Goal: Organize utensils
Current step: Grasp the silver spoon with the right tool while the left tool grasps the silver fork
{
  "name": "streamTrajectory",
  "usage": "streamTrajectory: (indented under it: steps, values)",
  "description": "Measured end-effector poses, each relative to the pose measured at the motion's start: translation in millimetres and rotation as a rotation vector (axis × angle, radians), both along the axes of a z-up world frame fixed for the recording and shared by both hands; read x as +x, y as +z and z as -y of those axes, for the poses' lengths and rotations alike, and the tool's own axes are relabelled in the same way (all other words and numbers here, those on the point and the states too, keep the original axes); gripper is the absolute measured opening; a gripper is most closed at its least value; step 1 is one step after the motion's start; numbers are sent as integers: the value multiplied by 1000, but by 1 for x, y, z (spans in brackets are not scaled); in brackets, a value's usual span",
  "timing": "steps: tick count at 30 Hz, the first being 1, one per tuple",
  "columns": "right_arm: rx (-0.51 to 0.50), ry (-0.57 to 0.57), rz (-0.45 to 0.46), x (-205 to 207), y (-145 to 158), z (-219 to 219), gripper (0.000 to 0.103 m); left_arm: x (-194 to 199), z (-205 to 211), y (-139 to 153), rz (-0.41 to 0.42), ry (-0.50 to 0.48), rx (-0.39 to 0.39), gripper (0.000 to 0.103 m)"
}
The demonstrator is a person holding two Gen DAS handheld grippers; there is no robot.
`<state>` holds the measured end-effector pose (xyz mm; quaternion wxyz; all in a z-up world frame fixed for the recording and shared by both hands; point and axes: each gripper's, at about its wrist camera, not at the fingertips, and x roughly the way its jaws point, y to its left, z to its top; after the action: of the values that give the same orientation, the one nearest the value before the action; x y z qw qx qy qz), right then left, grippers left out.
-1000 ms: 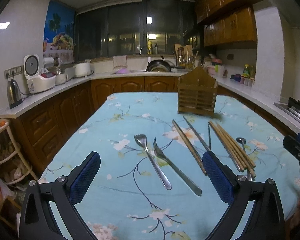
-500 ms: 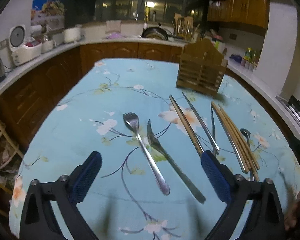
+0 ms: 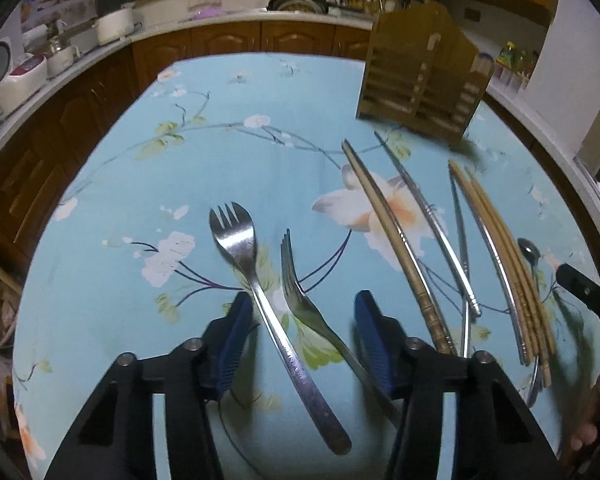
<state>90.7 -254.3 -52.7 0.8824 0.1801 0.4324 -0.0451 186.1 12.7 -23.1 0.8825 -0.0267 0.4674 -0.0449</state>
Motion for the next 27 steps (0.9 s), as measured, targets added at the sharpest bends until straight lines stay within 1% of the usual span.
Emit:
streamTrajectory:
  steps: [1, 2, 3, 5, 6, 7, 8, 9, 10, 11, 14, 18, 21, 24, 27]
  values:
    - [8, -1, -14, 4, -3, 2, 49, 4, 1, -4, -16, -3, -1, 43]
    - [19, -2, -31, 8, -7, 4, 46, 10, 3, -7, -30, -7, -3, 36]
    - [28, -2, -40, 12, -11, 6, 44, 12, 3, -8, -36, -11, -1, 33]
    - [63, -10, -60, 18, -20, 12, 40, 16, 9, -10, -31, -17, 25, 32]
    - [69, -15, -48, 19, -20, 14, 38, 17, 11, -10, -29, -23, 32, 26]
    - [64, -16, -51, 21, -20, 15, 30, 20, 12, -13, -42, -27, 34, 22]
    - [66, -16, -52, 22, -21, 16, 17, 22, 14, -15, -40, -28, 33, 21]
    - [77, -14, -58, 23, -22, 18, 11, 23, 14, -16, -37, -30, 33, 21]
    - [99, -7, -58, 23, -24, 19, 7, 23, 14, -16, -35, -33, 32, 20]
    - [111, -2, -54, 23, -23, 20, 6, 22, 14, -16, -34, -36, 25, 18]
    - [99, 6, -28, 19, -15, 17, 3, 15, 7, -12, -31, -41, -17, 11]
    - [89, 13, 34, 7, 6, 15, 2, 5, -1, -1, 0, -48, -57, 5]
    - [76, 13, 68, 2, 22, 14, 2, -4, -5, 8, 24, -55, -93, 2]
    - [62, 11, 109, -5, 40, 15, 2, -14, -10, 19, 51, -61, -116, 2]
    - [44, 11, 149, -8, 56, 14, 2, -24, -18, 32, 82, -55, -158, 2]
